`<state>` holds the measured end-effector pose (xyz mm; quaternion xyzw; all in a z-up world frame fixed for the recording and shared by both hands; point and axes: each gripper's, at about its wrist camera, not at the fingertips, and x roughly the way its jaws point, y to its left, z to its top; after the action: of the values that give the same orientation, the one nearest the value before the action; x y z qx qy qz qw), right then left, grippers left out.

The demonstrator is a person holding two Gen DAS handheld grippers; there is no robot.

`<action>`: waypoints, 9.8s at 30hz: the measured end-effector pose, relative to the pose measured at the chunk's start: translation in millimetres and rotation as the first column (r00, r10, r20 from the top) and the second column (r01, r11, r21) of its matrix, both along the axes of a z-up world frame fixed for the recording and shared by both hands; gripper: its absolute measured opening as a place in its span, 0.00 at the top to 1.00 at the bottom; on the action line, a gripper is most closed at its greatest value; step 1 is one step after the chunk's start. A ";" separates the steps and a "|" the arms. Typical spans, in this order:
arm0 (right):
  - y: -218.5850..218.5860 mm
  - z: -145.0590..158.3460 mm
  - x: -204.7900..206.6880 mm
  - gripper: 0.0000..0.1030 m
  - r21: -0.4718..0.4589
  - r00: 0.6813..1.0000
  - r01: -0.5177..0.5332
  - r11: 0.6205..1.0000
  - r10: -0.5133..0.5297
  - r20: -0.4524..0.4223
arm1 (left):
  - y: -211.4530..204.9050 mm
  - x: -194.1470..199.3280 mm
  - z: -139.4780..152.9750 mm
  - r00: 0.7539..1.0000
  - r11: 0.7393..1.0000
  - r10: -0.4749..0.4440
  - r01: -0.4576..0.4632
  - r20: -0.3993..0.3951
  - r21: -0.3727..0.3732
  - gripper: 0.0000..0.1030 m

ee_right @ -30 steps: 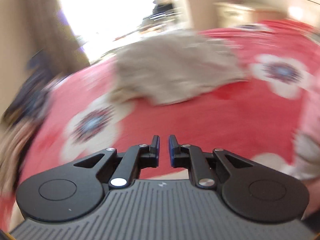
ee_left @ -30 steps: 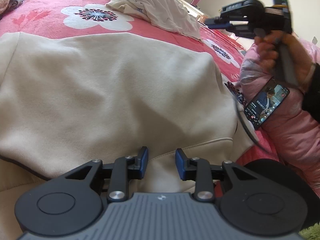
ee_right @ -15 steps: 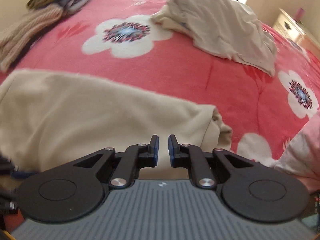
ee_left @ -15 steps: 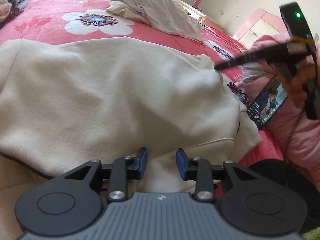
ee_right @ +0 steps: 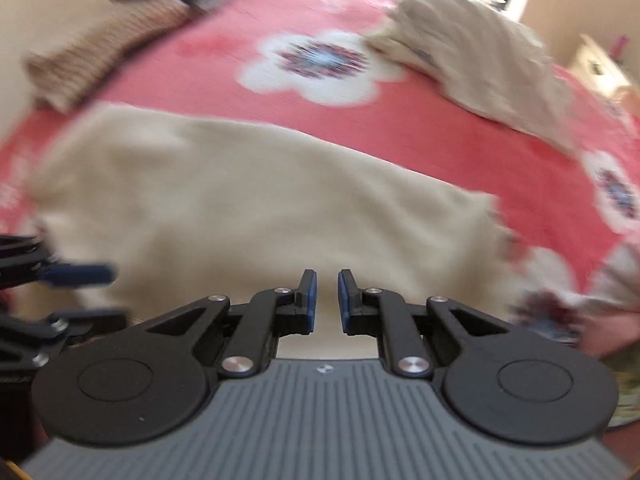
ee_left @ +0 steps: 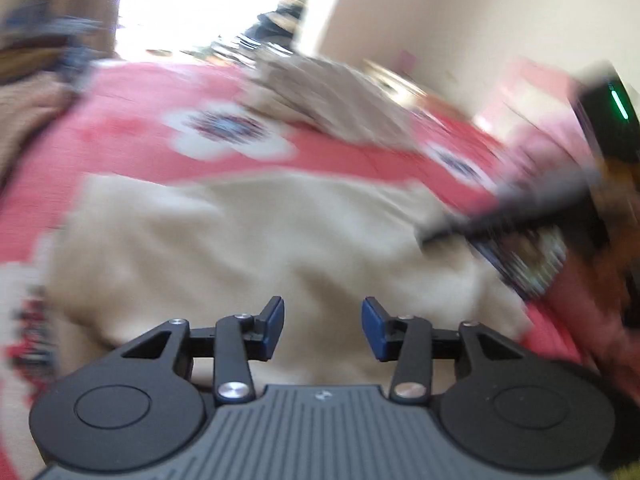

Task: Fold clothes

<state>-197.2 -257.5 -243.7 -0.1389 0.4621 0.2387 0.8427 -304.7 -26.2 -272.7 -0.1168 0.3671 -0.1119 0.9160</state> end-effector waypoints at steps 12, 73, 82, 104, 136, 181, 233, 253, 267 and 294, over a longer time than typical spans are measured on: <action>26.8 -28.8 -0.3 0.89 -0.025 0.987 0.072 0.997 -0.075 -0.139 | 71.9 12.1 -32.9 0.921 0.956 0.272 -0.292 -0.277 -0.033 0.66; 70.5 -65.4 -93.6 0.86 0.009 0.981 0.147 0.989 -0.145 -0.132 | 71.3 10.7 -41.2 0.931 0.970 0.236 -0.244 -0.279 0.006 0.64; 73.7 -2.3 -130.4 0.66 0.198 0.995 -0.049 0.979 0.030 0.096 | 120.4 -9.8 -27.0 0.904 0.905 0.325 -0.383 -0.278 -0.186 0.57; 181.4 -34.5 -145.5 0.23 -0.011 0.876 -0.436 0.900 0.427 0.225 | 170.1 1.1 -83.0 0.841 0.723 0.184 -0.466 -0.509 -0.509 0.42; 211.5 -76.0 -158.5 0.64 -0.219 0.910 -0.260 0.940 0.314 0.269 | 161.3 17.7 -75.5 0.916 0.645 0.132 -0.370 -0.379 -0.669 0.37; -50.0 15.1 -60.1 0.88 0.573 0.889 0.348 0.742 -0.455 0.050 | -131.9 179.4 79.1 0.997 0.978 -0.027 0.011 -0.073 -0.210 0.86; -137.2 3.0 9.1 0.75 0.164 0.951 0.226 0.960 -0.254 0.174 | -168.2 44.9 10.8 0.992 0.981 -0.126 0.124 0.003 0.148 0.49; -84.6 25.2 88.1 0.73 0.302 0.959 0.049 0.952 -0.129 0.251 | -140.0 41.0 -28.0 0.997 0.997 -0.069 0.068 -0.034 -0.027 0.43; -17.9 -30.6 115.9 0.76 0.209 0.994 -0.023 0.978 0.000 0.108 | -127.5 40.1 -38.8 0.996 0.991 -0.066 0.058 -0.065 -0.124 0.42; -153.8 -22.2 114.4 0.76 0.090 0.914 0.397 0.913 -0.402 0.046 | -124.5 34.2 -22.4 0.991 0.990 -0.063 0.046 -0.119 -0.135 0.43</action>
<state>-82.8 -411.3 -265.9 -0.0156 0.4440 0.0750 0.8928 -270.5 -150.7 -295.0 -0.1738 0.4176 -0.1536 0.8785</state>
